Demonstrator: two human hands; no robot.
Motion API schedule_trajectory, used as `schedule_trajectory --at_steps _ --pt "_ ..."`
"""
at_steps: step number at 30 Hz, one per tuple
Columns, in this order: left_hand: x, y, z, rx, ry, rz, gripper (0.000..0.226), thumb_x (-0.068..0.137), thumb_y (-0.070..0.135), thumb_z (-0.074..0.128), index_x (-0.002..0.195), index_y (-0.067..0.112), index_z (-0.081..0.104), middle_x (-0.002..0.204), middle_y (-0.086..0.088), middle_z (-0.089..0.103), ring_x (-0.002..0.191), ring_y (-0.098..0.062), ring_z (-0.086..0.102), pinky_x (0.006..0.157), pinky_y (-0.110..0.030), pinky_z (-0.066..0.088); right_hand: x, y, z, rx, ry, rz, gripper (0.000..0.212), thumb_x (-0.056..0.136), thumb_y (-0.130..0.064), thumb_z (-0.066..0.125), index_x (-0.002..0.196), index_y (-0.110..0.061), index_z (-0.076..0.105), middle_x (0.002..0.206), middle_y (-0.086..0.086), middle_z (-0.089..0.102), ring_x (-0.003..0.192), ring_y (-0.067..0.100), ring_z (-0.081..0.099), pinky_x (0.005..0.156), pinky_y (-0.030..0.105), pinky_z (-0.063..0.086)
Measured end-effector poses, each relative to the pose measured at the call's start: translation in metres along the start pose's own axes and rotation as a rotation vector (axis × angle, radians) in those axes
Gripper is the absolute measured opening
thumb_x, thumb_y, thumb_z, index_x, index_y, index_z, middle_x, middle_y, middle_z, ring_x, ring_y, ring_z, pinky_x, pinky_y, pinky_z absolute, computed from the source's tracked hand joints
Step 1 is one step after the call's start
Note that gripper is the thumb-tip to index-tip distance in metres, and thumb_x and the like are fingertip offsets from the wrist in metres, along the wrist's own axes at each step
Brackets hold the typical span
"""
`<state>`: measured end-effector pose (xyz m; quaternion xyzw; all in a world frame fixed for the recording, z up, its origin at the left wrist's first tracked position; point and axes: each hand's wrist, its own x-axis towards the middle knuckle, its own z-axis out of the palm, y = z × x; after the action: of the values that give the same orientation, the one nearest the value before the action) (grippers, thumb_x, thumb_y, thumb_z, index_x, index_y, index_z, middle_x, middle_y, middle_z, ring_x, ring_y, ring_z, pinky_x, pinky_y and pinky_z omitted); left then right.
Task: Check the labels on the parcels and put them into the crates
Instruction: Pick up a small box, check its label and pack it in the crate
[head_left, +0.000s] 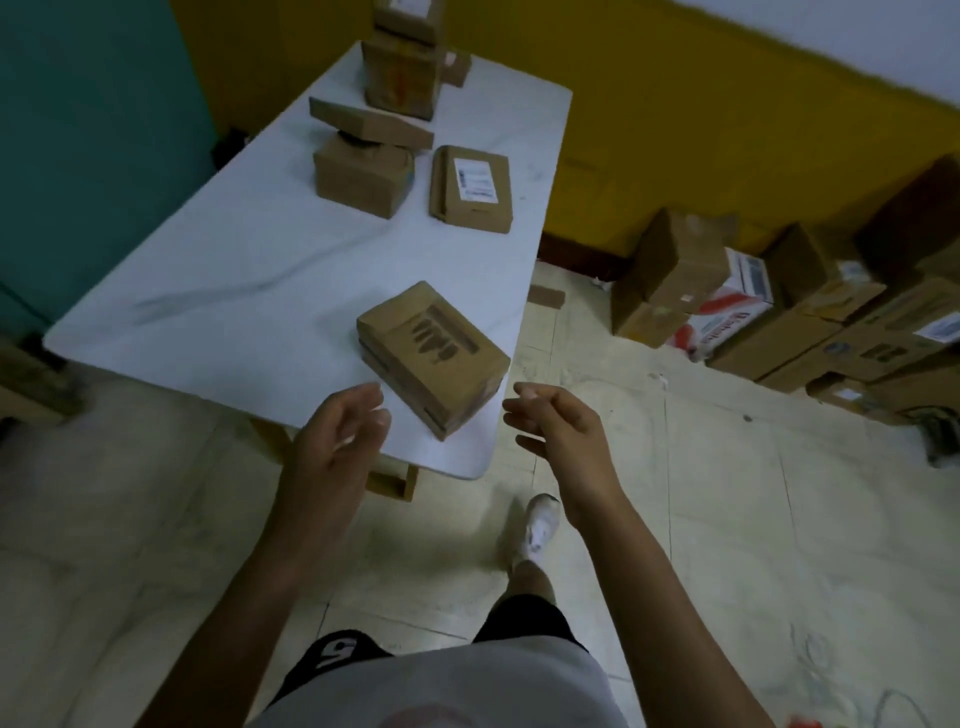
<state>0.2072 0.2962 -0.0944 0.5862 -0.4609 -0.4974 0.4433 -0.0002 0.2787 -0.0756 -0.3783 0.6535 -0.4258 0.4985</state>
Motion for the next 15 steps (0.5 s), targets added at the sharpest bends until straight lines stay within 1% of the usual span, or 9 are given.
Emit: schedule_trajectory --at_steps 1,3,6,8,9,11,12,14,15 --pt "0.013 0.005 0.014 0.005 0.033 0.011 0.022 0.093 0.029 0.053 0.115 0.036 0.055 0.116 0.019 0.059 0.108 0.005 0.053 0.078 -0.012 0.041 0.018 -0.004 -0.007 -0.003 -0.022 -0.016 0.015 0.097 -0.024 0.053 0.093 -0.025 0.068 0.098 -0.002 0.072 0.084 0.004 0.068 0.071 0.017 0.053" --pt "0.041 0.015 0.049 0.015 0.083 0.020 0.018 0.094 0.027 0.053 0.109 0.037 0.058 0.109 0.022 0.059 0.099 0.013 0.055 0.070 -0.004 0.041 0.055 -0.011 -0.024 0.001 -0.059 -0.017 0.015 0.096 -0.024 0.054 0.100 -0.021 0.068 0.098 -0.002 0.072 0.085 0.003 0.069 0.075 0.019 0.054" --pt "0.089 0.032 0.116 -0.028 0.113 0.000 0.022 0.094 0.026 0.053 0.114 0.028 0.060 0.102 0.027 0.060 0.085 0.025 0.053 0.062 0.003 0.040 0.119 -0.023 -0.061 -0.003 -0.115 0.002 0.018 0.096 -0.021 0.054 0.106 -0.014 0.068 0.097 0.000 0.073 0.083 0.004 0.068 0.080 0.025 0.054" --pt "0.119 0.046 0.164 -0.067 0.113 -0.026 0.020 0.094 0.027 0.052 0.113 0.033 0.057 0.099 0.029 0.061 0.083 0.019 0.055 0.060 0.000 0.043 0.163 -0.035 -0.090 -0.026 -0.161 0.009 0.018 0.096 -0.020 0.054 0.106 -0.013 0.068 0.097 0.001 0.072 0.081 0.002 0.067 0.081 0.027 0.053" --pt "0.134 0.053 0.187 -0.065 0.110 -0.040 0.020 0.094 0.028 0.051 0.111 0.036 0.055 0.104 0.028 0.060 0.090 0.014 0.055 0.065 -0.003 0.045 0.185 -0.042 -0.104 -0.032 -0.180 0.005 0.018 0.096 -0.020 0.054 0.106 -0.013 0.068 0.097 0.001 0.072 0.081 0.002 0.067 0.081 0.027 0.053" --pt "0.163 0.066 0.228 -0.040 0.100 -0.051 0.020 0.093 0.030 0.052 0.111 0.039 0.053 0.114 0.024 0.057 0.104 0.008 0.052 0.082 -0.012 0.044 0.229 -0.056 -0.130 -0.035 -0.203 -0.009 0.017 0.096 -0.021 0.054 0.105 -0.015 0.068 0.097 0.000 0.073 0.083 0.004 0.068 0.081 0.027 0.053" --pt "0.177 0.070 0.245 -0.021 0.089 -0.050 0.022 0.093 0.031 0.052 0.113 0.040 0.052 0.115 0.025 0.056 0.106 0.009 0.051 0.085 -0.011 0.042 0.250 -0.064 -0.142 -0.039 -0.214 -0.014 0.017 0.096 -0.021 0.054 0.104 -0.015 0.068 0.098 0.001 0.072 0.084 0.005 0.068 0.081 0.028 0.053" --pt "0.201 0.078 0.274 0.011 0.077 -0.055 0.024 0.094 0.030 0.052 0.115 0.041 0.049 0.114 0.030 0.053 0.104 0.017 0.050 0.082 -0.003 0.040 0.289 -0.077 -0.163 -0.045 -0.235 -0.011 0.017 0.096 -0.020 0.053 0.104 -0.016 0.067 0.100 0.003 0.072 0.086 0.008 0.068 0.081 0.028 0.052" --pt "0.211 0.080 0.284 0.015 0.089 -0.065 0.024 0.094 0.029 0.053 0.114 0.042 0.049 0.114 0.031 0.053 0.103 0.019 0.049 0.081 -0.002 0.040 0.306 -0.083 -0.171 -0.047 -0.246 -0.002 0.016 0.096 -0.020 0.053 0.104 -0.016 0.067 0.100 0.004 0.072 0.086 0.009 0.068 0.081 0.028 0.052"
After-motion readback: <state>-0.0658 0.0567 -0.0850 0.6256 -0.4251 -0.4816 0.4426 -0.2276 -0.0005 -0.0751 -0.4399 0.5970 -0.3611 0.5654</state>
